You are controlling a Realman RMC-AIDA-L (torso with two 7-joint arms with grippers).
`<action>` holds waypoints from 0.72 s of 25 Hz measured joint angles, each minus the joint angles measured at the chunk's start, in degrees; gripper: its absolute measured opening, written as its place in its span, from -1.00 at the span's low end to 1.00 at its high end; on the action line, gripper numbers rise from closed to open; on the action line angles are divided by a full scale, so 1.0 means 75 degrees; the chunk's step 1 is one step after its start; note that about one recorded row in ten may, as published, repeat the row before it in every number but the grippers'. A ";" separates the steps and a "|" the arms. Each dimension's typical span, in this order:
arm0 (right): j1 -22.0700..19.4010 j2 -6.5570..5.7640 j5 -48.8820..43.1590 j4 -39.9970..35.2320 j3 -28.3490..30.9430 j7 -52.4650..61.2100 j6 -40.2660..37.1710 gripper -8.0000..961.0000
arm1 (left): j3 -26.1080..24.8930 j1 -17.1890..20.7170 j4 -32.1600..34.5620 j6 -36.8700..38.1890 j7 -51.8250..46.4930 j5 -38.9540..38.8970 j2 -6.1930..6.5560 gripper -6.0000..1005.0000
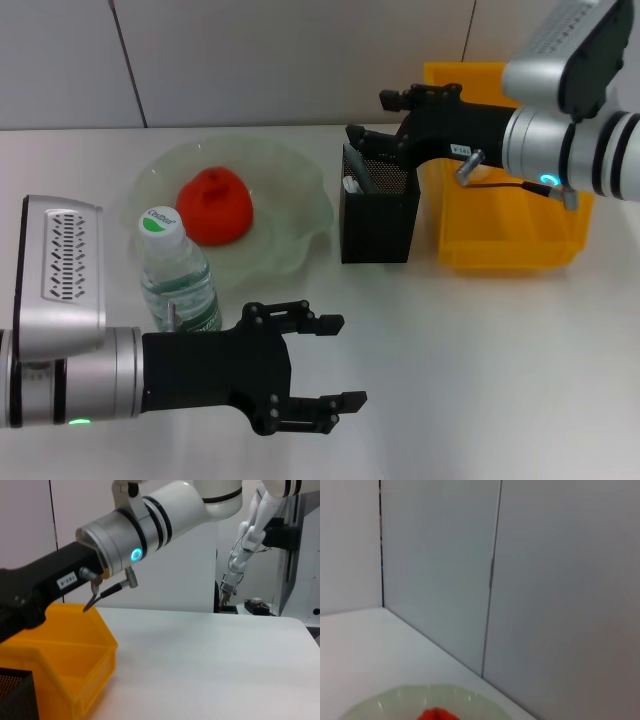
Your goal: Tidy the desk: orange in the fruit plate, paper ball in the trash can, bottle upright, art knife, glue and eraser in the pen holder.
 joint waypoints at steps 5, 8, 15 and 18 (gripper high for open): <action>-0.0469 -0.0007 0.0231 0.0759 0.0172 -0.0001 -0.0582 0.47 | 0.0000 0.0033 0.0000 0.0067 0.0000 0.0000 0.0013 0.58; -0.0829 -0.0017 0.0523 0.1262 0.0424 -0.0003 -0.1233 0.55 | -0.0026 0.0033 0.0000 0.0178 0.0000 0.0000 0.0031 0.58; -0.1383 -0.0004 0.0715 0.1789 0.1723 -0.0158 -0.3619 0.60 | -0.0471 0.0066 0.0001 0.0624 0.0038 0.0005 0.0064 0.58; -0.1672 0.0003 0.0818 0.1693 0.2250 -0.0823 -0.4653 0.60 | -0.0899 0.0079 0.0000 0.0999 0.0120 0.0044 0.0082 0.58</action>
